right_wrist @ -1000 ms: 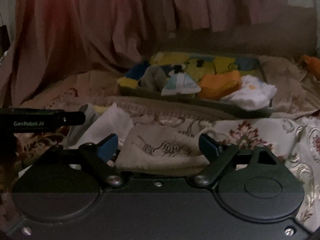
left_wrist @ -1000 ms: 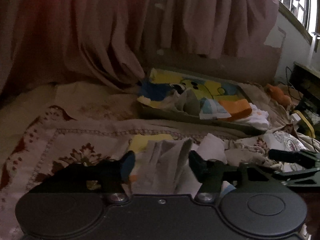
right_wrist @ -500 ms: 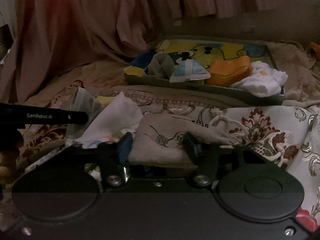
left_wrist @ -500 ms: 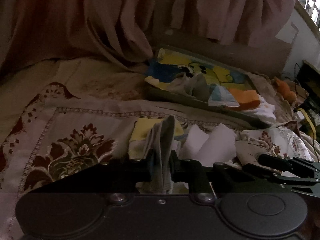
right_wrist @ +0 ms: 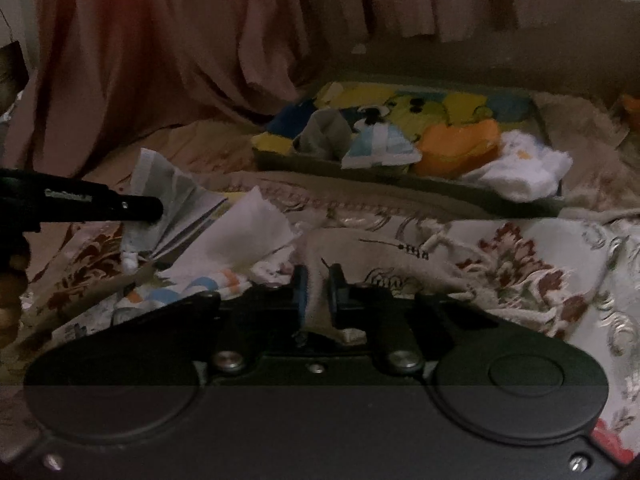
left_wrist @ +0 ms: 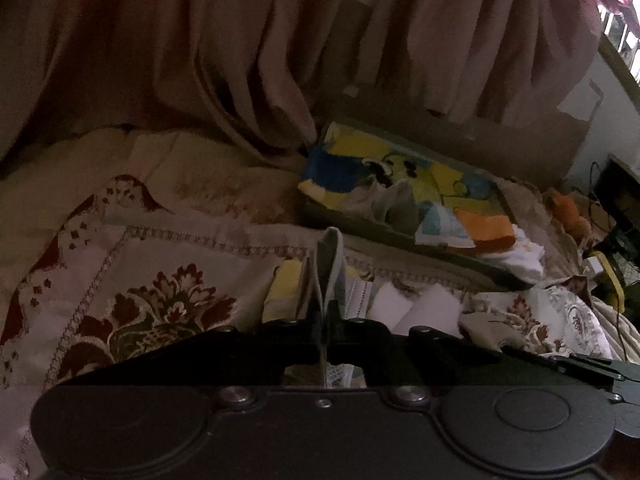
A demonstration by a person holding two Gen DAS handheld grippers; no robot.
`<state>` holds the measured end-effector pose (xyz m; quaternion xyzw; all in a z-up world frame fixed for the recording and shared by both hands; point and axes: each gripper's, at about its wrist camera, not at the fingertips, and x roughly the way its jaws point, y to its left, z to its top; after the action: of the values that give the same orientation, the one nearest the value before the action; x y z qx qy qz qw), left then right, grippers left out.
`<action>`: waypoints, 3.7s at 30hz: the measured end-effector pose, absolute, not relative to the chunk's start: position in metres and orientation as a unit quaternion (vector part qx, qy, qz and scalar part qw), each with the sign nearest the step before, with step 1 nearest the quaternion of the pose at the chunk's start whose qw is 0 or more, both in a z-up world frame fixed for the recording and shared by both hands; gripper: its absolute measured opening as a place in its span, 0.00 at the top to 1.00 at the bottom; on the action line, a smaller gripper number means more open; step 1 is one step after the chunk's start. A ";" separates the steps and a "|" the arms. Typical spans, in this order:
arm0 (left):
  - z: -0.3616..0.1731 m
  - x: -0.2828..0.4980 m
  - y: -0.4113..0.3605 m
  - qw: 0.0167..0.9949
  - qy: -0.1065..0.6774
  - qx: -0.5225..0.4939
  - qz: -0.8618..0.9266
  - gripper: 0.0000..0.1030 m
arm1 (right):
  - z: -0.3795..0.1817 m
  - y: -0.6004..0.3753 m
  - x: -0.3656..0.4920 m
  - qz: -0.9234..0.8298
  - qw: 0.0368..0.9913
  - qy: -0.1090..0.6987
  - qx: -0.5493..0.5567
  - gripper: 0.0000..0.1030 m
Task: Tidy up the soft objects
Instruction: 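Grasp the grey sock with the left tool while the right tool grasps the beige cloth, then lift the grey sock with the left tool while the right tool lifts the beige cloth, then lower both items into the yellow cartoon tray and open both tools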
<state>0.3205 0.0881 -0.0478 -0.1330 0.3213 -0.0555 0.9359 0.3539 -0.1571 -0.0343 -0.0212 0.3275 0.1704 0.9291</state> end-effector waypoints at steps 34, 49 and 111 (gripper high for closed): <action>-0.034 0.311 0.083 0.944 0.299 -0.124 -0.065 0.99 | -0.045 -0.127 0.350 0.067 0.922 0.318 -0.212 0.75; -0.033 0.310 0.083 0.944 0.296 -0.127 -0.070 0.99 | -0.044 -0.139 0.352 0.052 0.928 0.310 -0.200 1.00; -0.039 0.518 0.027 0.931 0.342 -0.127 -0.033 0.85 | -0.028 -0.158 0.557 0.092 0.959 0.265 -0.043 0.95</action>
<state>0.5178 0.0273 -0.0395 -0.1265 0.3417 -0.0332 0.9307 0.5574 -0.1579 -0.0279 -0.0425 0.2652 0.0922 0.9588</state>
